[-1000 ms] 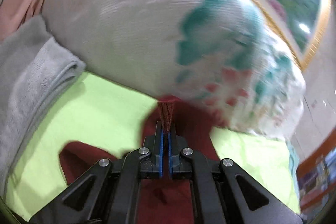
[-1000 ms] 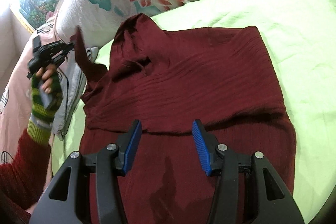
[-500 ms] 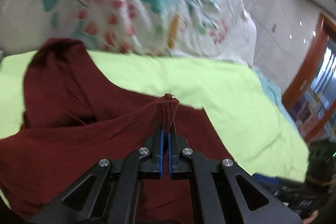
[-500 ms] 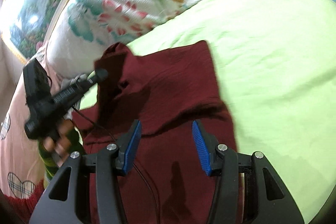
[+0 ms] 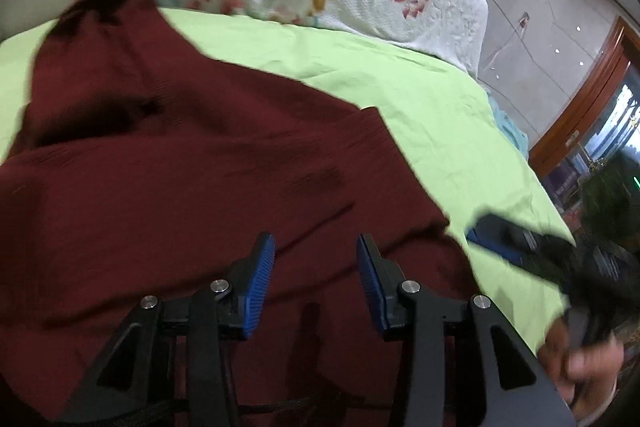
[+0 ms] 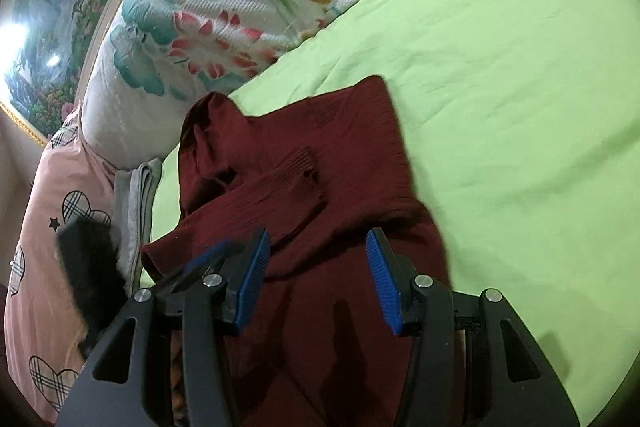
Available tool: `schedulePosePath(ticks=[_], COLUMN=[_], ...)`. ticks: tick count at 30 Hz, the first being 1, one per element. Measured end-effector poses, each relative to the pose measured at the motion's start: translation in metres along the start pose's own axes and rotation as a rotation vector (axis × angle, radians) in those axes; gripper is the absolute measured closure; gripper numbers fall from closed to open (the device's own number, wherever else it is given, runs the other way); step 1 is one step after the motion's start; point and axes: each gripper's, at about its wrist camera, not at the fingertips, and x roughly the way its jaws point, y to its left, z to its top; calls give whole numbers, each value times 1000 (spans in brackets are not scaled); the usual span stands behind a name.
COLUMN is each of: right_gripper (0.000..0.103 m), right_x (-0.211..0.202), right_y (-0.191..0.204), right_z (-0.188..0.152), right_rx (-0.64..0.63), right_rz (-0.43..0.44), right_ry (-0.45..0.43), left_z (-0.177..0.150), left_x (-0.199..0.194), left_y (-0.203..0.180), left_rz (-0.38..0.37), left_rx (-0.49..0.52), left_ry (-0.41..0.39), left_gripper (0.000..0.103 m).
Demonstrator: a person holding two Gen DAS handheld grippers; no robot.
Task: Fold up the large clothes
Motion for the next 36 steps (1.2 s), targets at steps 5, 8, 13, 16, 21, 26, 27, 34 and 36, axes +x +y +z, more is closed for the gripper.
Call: schedulePosePath(ticks=[5, 8, 13, 16, 21, 26, 27, 34, 36], right_gripper=[51, 48, 35, 35, 63, 100, 100, 100, 100], right_x=[29, 48, 99, 129, 152, 138, 129, 32, 14], right_y=[8, 19, 25, 21, 33, 44, 46, 63, 61], right_z=[8, 19, 49, 63, 68, 77, 82, 109, 105], right_rx=[5, -36, -108, -147, -270, -307, -300, -318, -333], right_rz=[21, 29, -37, -98, -108, -54, -33, 165, 194], right_ry=[50, 70, 132, 181, 235, 160, 120, -254, -319], left_z=[-27, -40, -47, -45, -39, -29, -28, -30, -31], left_x=[-71, -109, -126, -119, -102, -83, -82, -78, -75], left_y=[62, 121, 209, 230, 243, 242, 238, 216, 205], left_rz=[160, 272, 317, 287, 255, 310, 340, 481, 525], left_rx=[-61, -171, -318, -312, -287, -244, -230, -133, -96], left_ry=[-81, -124, -95, -60, -18, 14, 15, 28, 26], left_gripper=[54, 52, 52, 53, 54, 81, 83, 89, 89])
